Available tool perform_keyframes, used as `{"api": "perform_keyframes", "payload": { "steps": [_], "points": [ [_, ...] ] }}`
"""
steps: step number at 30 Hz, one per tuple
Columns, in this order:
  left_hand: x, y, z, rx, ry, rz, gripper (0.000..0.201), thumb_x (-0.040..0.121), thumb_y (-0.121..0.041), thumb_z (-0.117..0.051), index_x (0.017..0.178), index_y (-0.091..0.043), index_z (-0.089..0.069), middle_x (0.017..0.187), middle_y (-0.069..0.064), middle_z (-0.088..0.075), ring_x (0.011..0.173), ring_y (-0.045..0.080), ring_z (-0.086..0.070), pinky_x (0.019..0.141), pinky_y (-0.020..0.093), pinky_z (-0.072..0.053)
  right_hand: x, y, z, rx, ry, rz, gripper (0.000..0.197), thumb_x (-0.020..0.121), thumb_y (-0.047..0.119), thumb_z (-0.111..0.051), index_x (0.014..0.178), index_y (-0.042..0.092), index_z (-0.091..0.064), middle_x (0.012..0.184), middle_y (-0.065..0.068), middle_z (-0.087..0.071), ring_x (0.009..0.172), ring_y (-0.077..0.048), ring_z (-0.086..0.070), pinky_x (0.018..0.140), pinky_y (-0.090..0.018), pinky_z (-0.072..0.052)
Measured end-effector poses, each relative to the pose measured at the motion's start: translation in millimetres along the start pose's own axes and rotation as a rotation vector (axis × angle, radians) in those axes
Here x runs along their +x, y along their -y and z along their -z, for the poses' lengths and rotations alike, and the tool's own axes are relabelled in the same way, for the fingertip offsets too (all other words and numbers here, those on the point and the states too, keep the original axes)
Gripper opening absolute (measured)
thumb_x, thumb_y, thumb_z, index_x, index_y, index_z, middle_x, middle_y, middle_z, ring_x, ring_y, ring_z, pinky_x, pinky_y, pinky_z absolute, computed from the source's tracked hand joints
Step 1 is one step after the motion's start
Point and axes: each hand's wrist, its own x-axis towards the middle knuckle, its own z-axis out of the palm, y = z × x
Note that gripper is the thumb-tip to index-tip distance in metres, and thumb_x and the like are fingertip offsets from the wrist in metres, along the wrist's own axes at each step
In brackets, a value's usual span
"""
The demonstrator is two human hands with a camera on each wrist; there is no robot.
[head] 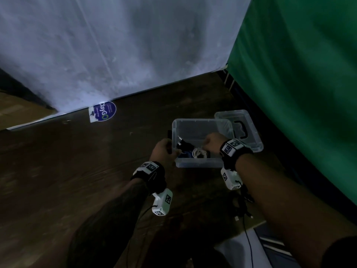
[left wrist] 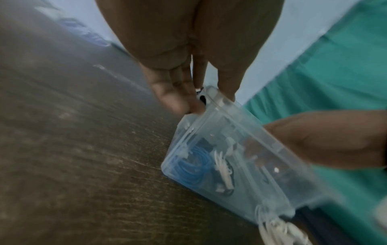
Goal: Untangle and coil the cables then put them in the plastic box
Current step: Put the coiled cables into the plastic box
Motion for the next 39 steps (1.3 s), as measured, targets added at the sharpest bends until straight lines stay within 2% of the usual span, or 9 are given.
{"api": "perform_keyframes", "payload": {
  "steps": [2,5,9,12,15,20,30,34,39],
  "points": [
    [1.9,-0.5,2.3,0.131,-0.026,-0.08,0.048,0.08,-0.039,-0.069,0.123,-0.027,-0.051,0.12,-0.002,-0.049,0.108,0.018,-0.054,0.078,0.029,-0.049,-18.8,-9.4,5.1,0.174,-0.115,0.077,0.022,0.09,0.032,-0.066,0.1,0.012,-0.068,0.101,-0.006,-0.069,0.096,-0.022,-0.063,0.085,-0.035,-0.052],
    [3.4,-3.8,5.2,0.324,-0.087,-0.163,0.072,0.079,-0.04,-0.068,0.141,-0.029,-0.034,0.143,0.004,-0.035,0.128,0.028,-0.035,0.099,0.046,-0.04,-64.4,-23.1,9.2,0.394,-0.236,0.171,0.016,0.092,0.025,-0.066,0.098,0.011,-0.069,0.091,-0.001,-0.069,0.085,-0.013,-0.063,0.072,-0.023,-0.047],
    [8.3,-6.5,0.9,0.291,0.012,-0.146,0.081,0.088,-0.038,-0.061,0.152,-0.026,-0.013,0.157,0.007,-0.018,0.139,0.037,-0.026,0.11,0.053,-0.031,-107.0,-63.3,-11.9,0.352,-0.123,0.118,0.01,0.091,0.028,-0.066,0.083,0.024,-0.068,0.081,0.006,-0.068,0.079,-0.01,-0.064,0.074,-0.029,-0.05],
    [4.9,-7.5,-4.1,0.191,0.045,-0.133,0.078,0.092,-0.035,-0.057,0.153,-0.025,-0.01,0.158,0.005,-0.015,0.138,0.032,-0.032,0.109,0.047,-0.037,-116.2,-92.7,-46.6,0.02,0.024,0.032,0.002,0.088,0.027,-0.064,0.09,0.028,-0.065,0.097,0.004,-0.066,0.098,-0.017,-0.063,0.082,-0.028,-0.046],
    [-1.3,-10.5,-6.7,0.108,0.048,-0.142,0.075,0.095,-0.032,-0.053,0.153,-0.024,-0.008,0.158,0.004,-0.011,0.135,0.028,-0.037,0.102,0.034,-0.041,-119.0,-106.8,-77.0,-0.182,0.13,-0.048,0.026,0.087,0.022,-0.064,0.113,0.023,-0.063,0.116,0.0,-0.062,0.109,-0.02,-0.06,0.09,-0.032,-0.05],
    [-4.5,-10.5,-5.5,0.084,0.064,-0.13,0.071,0.097,-0.038,-0.049,0.154,-0.026,-0.007,0.16,0.001,-0.007,0.133,0.027,-0.04,0.097,0.031,-0.041,-113.9,-100.9,-94.0,-0.261,0.15,-0.075,0.02,0.087,0.022,-0.066,0.107,0.021,-0.065,0.116,-0.003,-0.062,0.107,-0.023,-0.06,0.09,-0.032,-0.05],
    [-4.7,-9.0,-7.6,0.016,0.077,-0.107,0.068,0.099,-0.044,-0.042,0.153,-0.03,-0.004,0.161,-0.003,0.0,0.134,0.026,-0.039,0.097,0.031,-0.039,-108.9,-52.9,-10.8,0.382,-0.227,0.175,0.014,0.085,0.019,-0.073,0.092,0.027,-0.063,0.09,0.009,-0.067,0.086,-0.008,-0.064,0.077,-0.026,-0.051],
    [-6.8,-8.3,-11.8,-0.033,0.03,-0.081,0.06,0.1,-0.048,-0.031,0.153,-0.027,-0.013,0.16,-0.003,-0.007,0.136,0.023,-0.036,0.105,0.032,-0.037,-68.6,-33.1,25.2,0.452,-0.411,0.08,0.018,0.083,0.017,-0.076,0.092,0.015,-0.06,0.088,0.003,-0.065,0.079,-0.01,-0.059,0.068,-0.023,-0.045],
    [-2.1,-10.4,-11.3,-0.255,-0.025,-0.013,0.066,0.083,-0.067,-0.045,0.142,-0.043,-0.03,0.146,-0.005,-0.042,0.123,0.019,-0.054,0.096,0.048,-0.051,-9.8,-17.8,21.2,0.302,-0.283,-0.081,0.025,0.084,0.024,-0.076,0.098,0.007,-0.064,0.089,-0.004,-0.062,0.085,-0.019,-0.06,0.067,-0.023,-0.041]
  ]
}}
